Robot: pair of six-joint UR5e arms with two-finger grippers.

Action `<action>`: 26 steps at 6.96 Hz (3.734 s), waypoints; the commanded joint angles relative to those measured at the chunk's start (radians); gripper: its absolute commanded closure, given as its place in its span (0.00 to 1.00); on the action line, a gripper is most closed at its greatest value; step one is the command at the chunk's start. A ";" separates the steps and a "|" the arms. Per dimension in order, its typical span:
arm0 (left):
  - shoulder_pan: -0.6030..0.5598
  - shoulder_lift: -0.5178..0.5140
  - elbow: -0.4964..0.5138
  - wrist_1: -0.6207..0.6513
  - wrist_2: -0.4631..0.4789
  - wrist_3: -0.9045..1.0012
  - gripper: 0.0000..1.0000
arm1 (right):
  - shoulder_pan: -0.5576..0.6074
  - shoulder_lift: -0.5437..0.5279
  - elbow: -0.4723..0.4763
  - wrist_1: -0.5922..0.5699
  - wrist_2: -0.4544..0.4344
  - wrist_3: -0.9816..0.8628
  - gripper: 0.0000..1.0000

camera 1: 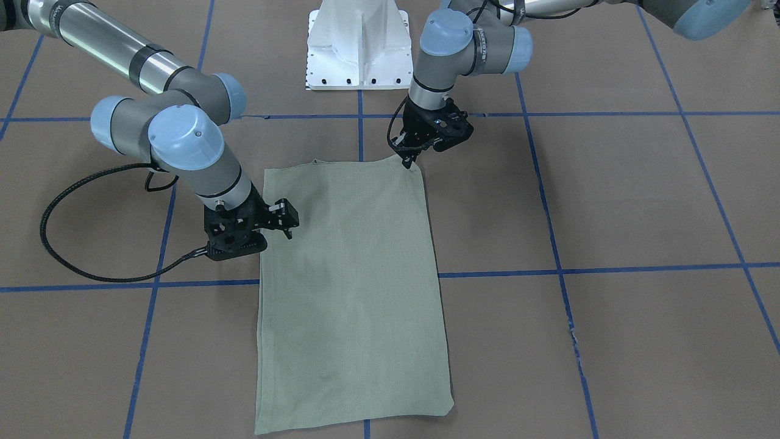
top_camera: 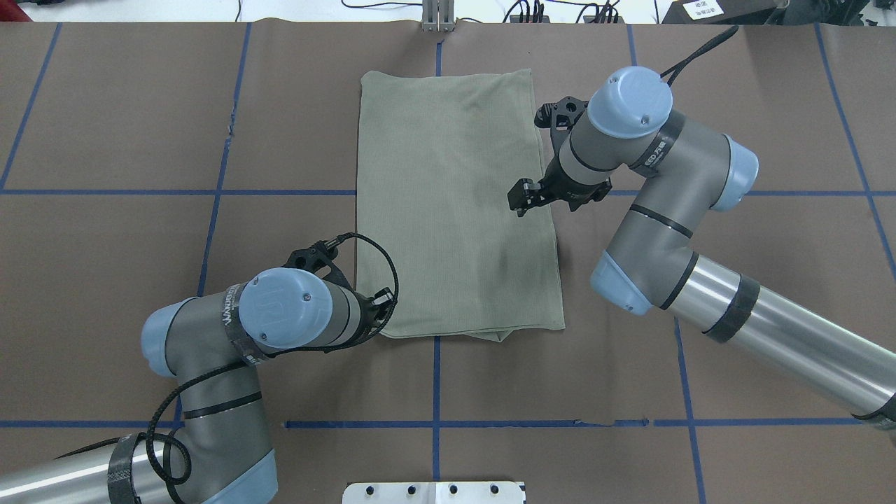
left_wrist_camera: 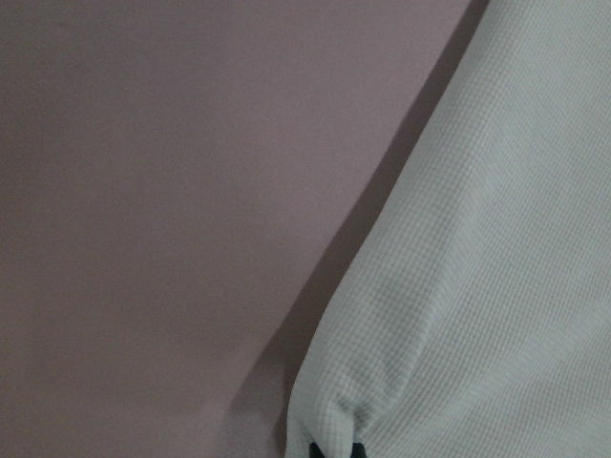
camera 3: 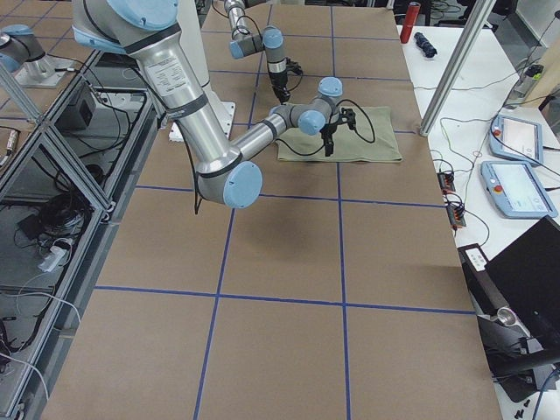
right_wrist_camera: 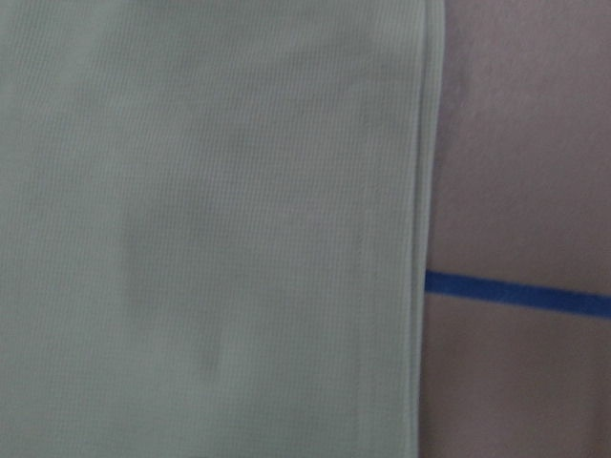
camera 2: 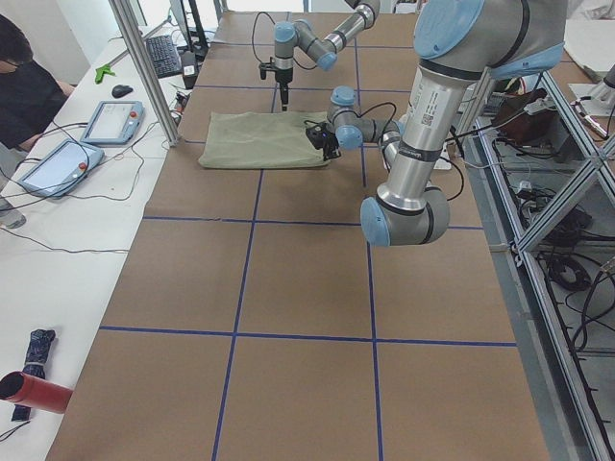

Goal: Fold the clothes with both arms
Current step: 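Grasp the near corner with the left gripper while the right moves to the other, then grasp the shirt's near corners with both grippers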

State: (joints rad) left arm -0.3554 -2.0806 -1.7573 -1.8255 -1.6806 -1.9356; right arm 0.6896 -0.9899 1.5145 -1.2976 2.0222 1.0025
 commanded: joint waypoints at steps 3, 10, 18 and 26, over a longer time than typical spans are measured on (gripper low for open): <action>0.001 0.001 -0.001 0.000 -0.001 0.001 1.00 | -0.162 -0.096 0.204 -0.079 -0.083 0.517 0.00; 0.004 -0.001 -0.001 0.000 -0.001 0.001 1.00 | -0.300 -0.073 0.233 -0.285 -0.226 0.927 0.00; 0.006 -0.001 -0.001 -0.001 -0.001 0.000 1.00 | -0.318 -0.073 0.230 -0.273 -0.226 0.909 0.00; 0.016 -0.001 0.001 -0.003 -0.001 0.000 1.00 | -0.311 -0.079 0.204 -0.172 -0.243 0.912 0.51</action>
State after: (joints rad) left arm -0.3408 -2.0810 -1.7565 -1.8285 -1.6812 -1.9359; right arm 0.3780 -1.0700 1.7183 -1.4691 1.7799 1.9144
